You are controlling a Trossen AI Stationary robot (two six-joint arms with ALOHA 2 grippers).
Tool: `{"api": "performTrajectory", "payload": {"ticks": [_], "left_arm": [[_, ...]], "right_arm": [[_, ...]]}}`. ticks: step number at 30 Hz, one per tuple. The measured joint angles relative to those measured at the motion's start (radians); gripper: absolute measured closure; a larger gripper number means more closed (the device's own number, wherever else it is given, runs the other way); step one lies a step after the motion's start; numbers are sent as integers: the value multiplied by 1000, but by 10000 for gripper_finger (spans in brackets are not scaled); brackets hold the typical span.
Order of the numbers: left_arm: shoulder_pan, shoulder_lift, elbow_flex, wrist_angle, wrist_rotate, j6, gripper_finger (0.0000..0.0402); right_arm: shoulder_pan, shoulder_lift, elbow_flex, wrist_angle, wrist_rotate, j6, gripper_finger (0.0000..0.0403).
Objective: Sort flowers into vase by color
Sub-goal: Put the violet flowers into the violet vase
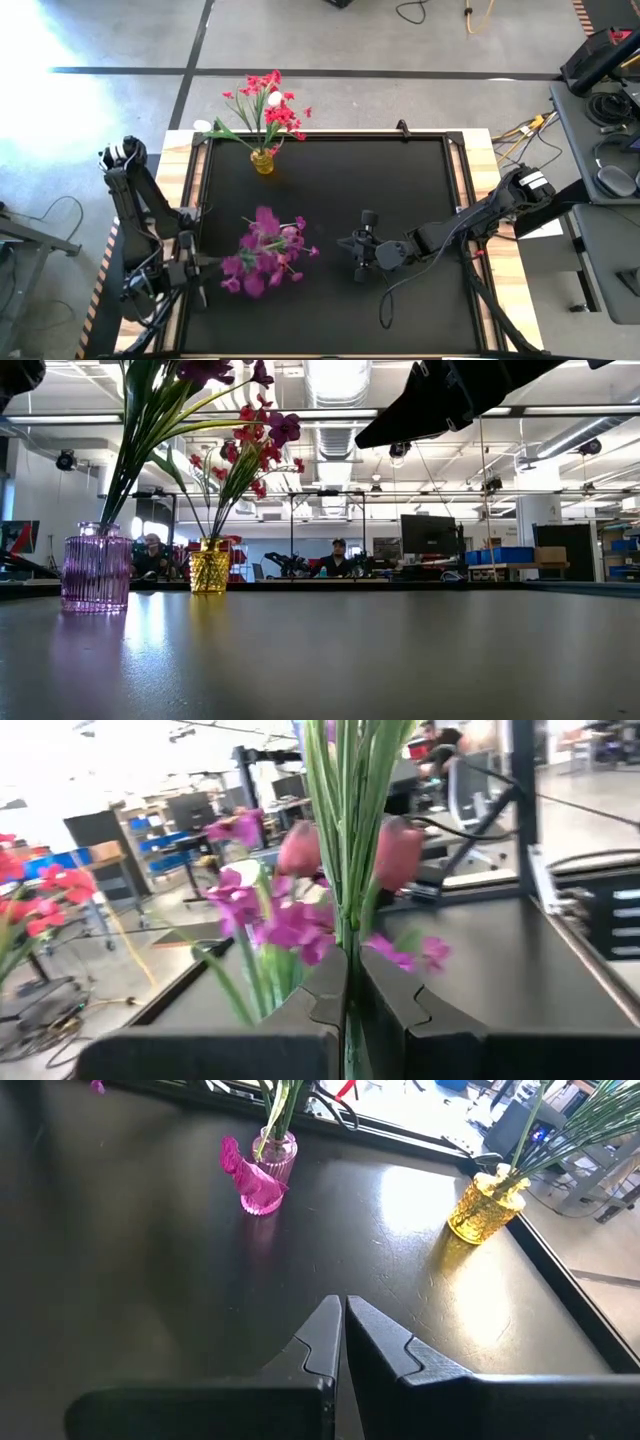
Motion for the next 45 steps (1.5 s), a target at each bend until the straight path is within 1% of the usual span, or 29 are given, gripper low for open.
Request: {"api": "performTrajectory", "payload": {"ticks": [7, 13, 17, 22, 25, 27, 30, 35, 37, 39, 41, 45], "left_arm": [[69, -54, -74, -8, -1, -21, 401], [72, -136, -117, -14, -1, 18, 401], [84, -188, -165, -15, -1, 10, 401], [101, -220, -222, -16, -1, -8, 401], [101, -231, -231, -16, -1, -2, 401], [101, -241, -217, -25, -1, 33, 401], [101, -263, -170, -24, -1, 129, 401], [101, -313, -75, -41, -1, 287, 401], [101, -334, -34, -41, -1, 351, 401], [101, -355, 13, -42, 15, 414, 401], [101, -375, 66, -42, 68, 479, 401], [105, -400, 182, -37, 257, 632, 401]], "right_arm": [[0, 0, 0, 0, 0, 0, 390], [0, 0, 0, 0, 0, -1, 390], [0, 0, 0, 0, 0, -1, 390], [0, 0, 0, 6, 0, -7, 390], [-2, 0, 0, 53, 2, -40, 390], [-3, 0, 1, 111, 10, -83, 390], [-2, -14, 51, 113, 57, -163, 390], [-2, -29, 204, 124, 54, -275, 390], [-4, -12, 277, 122, 51, -329, 389], [-5, 14, 351, 121, 22, -381, 383], [-5, 46, 426, 121, -18, -414, 369], [-6, 123, 564, 117, -81, -462, 322]]}}
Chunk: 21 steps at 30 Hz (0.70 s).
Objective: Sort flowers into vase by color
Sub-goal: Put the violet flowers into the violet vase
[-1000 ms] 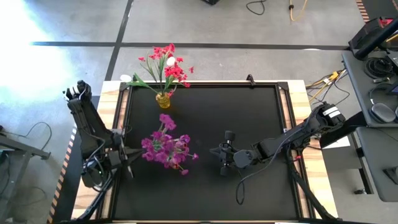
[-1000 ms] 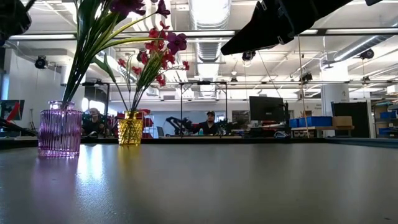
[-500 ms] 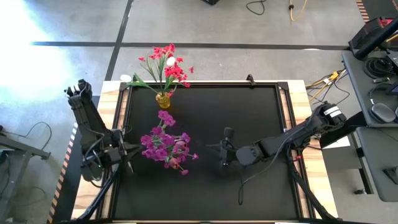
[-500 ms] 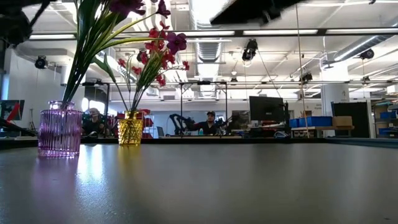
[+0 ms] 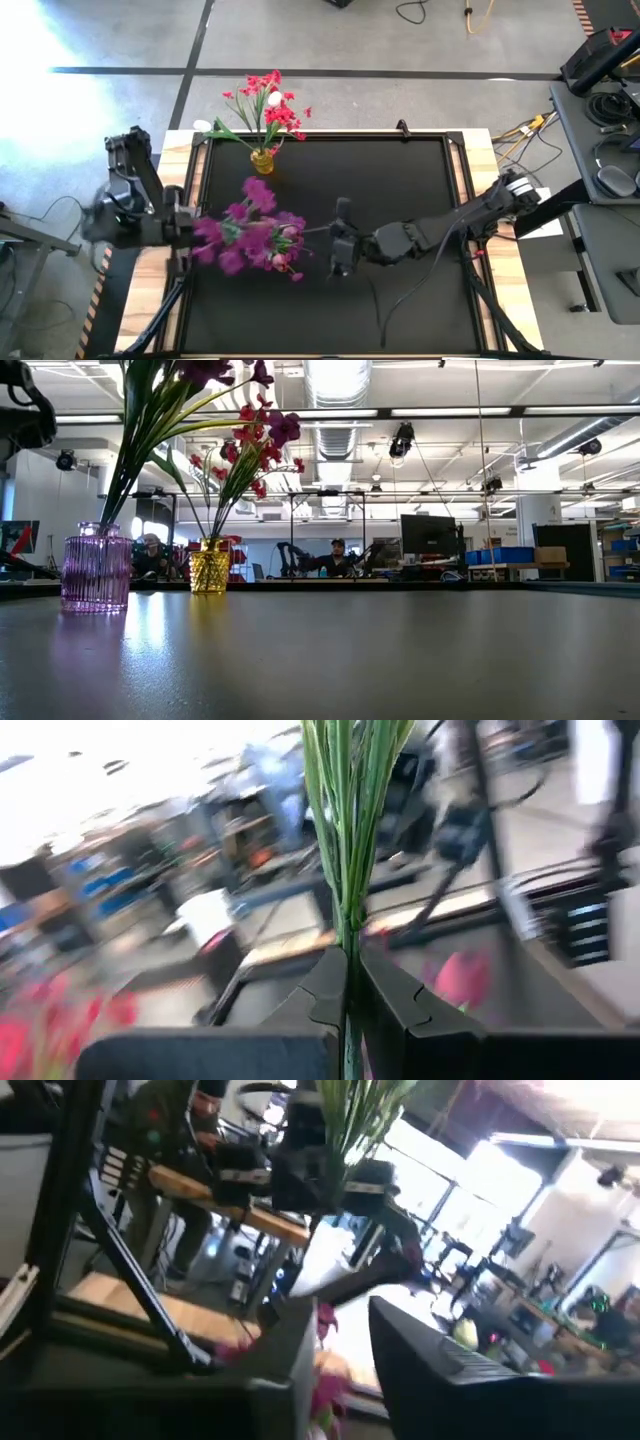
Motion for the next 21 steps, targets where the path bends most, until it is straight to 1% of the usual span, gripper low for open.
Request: {"api": "performTrajectory", "payload": {"ticks": [3, 6, 8, 10, 12, 16, 21], "left_arm": [[15, -4, 86, 20, 121, 122, 401], [34, -2, 152, 88, 246, 248, 401], [49, 1, 178, 142, 343, 319, 401], [67, 2, 192, 182, 416, 371, 401], [86, 1, 192, 200, 453, 405, 401], [135, 7, 181, 200, 491, 409, 401], [211, 28, 141, 200, 495, 385, 401]], "right_arm": [[-6, 68, 96, -13, -25, -41, 282], [-10, 131, 177, -14, -26, -105, 248], [-14, 172, 234, -6, -42, -133, 230], [-20, 208, 294, -8, -73, -158, 218], [-25, 244, 360, -5, -106, -178, 212], [-41, 308, 488, -15, -164, -214, 211], [-53, 390, 638, -73, -202, -251, 228]]}}
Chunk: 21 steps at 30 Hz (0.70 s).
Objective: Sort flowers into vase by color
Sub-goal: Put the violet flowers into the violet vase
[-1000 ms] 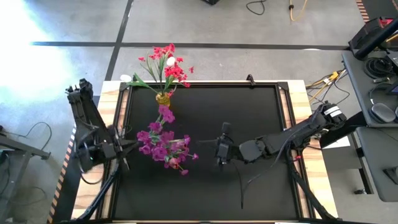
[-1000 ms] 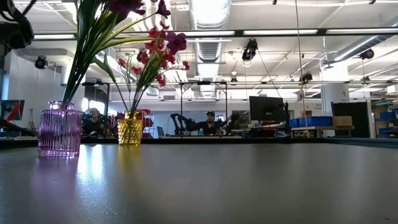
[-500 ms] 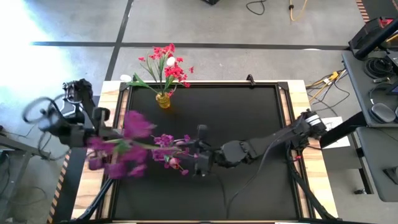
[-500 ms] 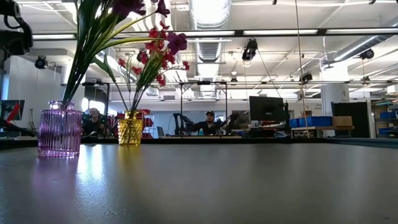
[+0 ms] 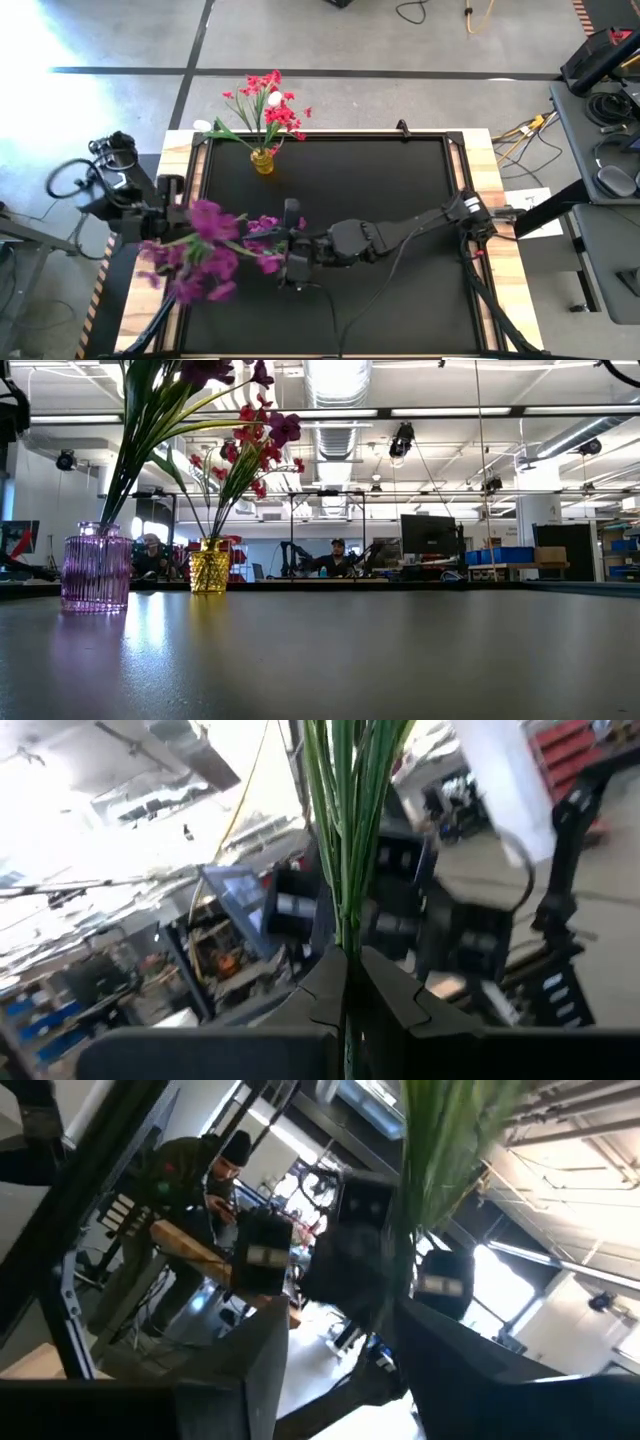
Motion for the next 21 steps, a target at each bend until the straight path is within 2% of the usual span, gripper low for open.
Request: {"api": "performTrajectory", "payload": {"ticks": [3, 8, 13, 18, 21], "left_arm": [[55, 8, -40, 0, 50, -27, 401], [173, 26, -99, 0, 213, -101, 401], [301, 64, -126, 31, 372, -159, 401], [384, 94, -156, 49, 424, -183, 401], [407, 104, -171, 48, 453, -205, 401]], "right_arm": [[-2, 33, 64, -44, -7, -3, 245], [-9, 73, 114, -52, -7, 21, 274], [-16, 81, 119, -46, -6, 42, 281], [-16, 81, 117, -69, -5, 41, 285], [-16, 81, 117, -89, 4, 41, 305]]}}
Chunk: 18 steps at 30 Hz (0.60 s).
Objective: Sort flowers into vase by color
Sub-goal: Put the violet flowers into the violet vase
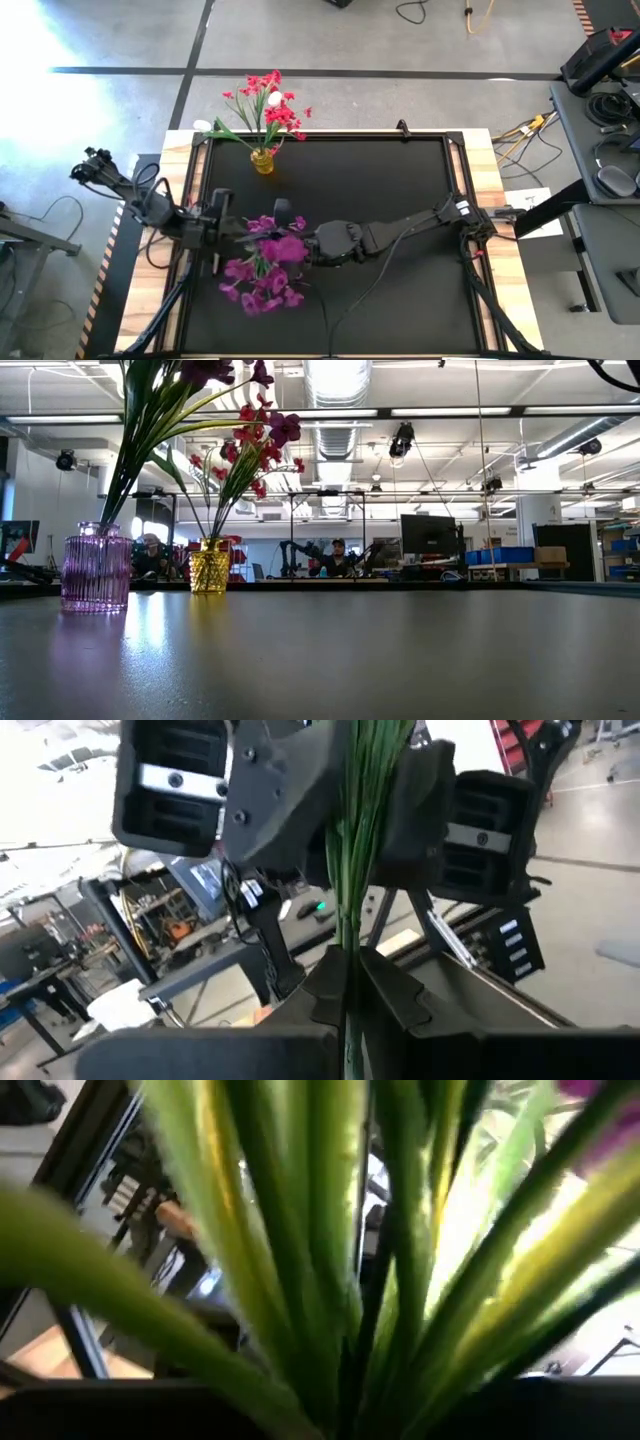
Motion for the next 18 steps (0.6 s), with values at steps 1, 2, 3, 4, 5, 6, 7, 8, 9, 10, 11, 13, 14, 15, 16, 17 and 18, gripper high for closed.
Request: {"api": "performTrajectory", "payload": {"ticks": [1, 2, 3, 4, 5, 6, 7, 8, 9, 10, 11, 13, 14, 15, 16, 17, 18], "left_arm": [[2, 2, -3, -1, 5, -3, 401], [3, 2, -5, -1, 7, -4, 401], [3, 2, -5, -1, 8, -4, 401], [3, 0, -5, -4, 8, -4, 401], [3, -2, -5, -6, 8, -7, 401], [3, -5, -5, -7, 8, -8, 401], [4, -9, -5, -8, 7, -8, 401], [4, -12, -4, -13, -5, -8, 401], [4, -12, -1, -16, -19, -8, 401], [3, -11, 3, -16, -36, -9, 400], [3, -10, 6, -16, -50, -10, 397], [3, -7, 23, -41, -75, -11, 384], [3, -5, 36, -66, -89, -12, 375], [4, -1, 51, -97, -101, -12, 364], [4, 4, 71, -133, -121, -16, 352], [4, 9, 91, -175, -141, -25, 340], [4, 13, 113, -217, -164, -40, 327]], "right_arm": [[0, -2, 0, -15, 0, 1, 316], [0, -4, 0, -32, 1, 6, 328], [0, -7, 0, -51, 4, 9, 341], [0, -10, 0, -64, 7, 13, 355], [0, -13, 0, -74, 8, 17, 369], [0, -15, 0, -75, 10, 21, 381], [0, -16, 0, -73, 18, 23, 387], [0, -17, 1, -73, 22, 24, 389], [-2, -17, 2, -73, 24, 29, 390], [-5, -19, 3, -74, 25, 31, 391], [-10, -19, 4, -73, 25, 35, 392], [-22, -20, 7, -72, 22, 43, 393], [-28, -20, 8, -72, 20, 48, 394], [-34, -21, 9, -74, 20, 55, 394], [-41, -21, 11, -80, 17, 59, 394], [-46, -21, 16, -92, 16, 65, 394], [-51, -21, 24, -109, 14, 72, 394]]}}
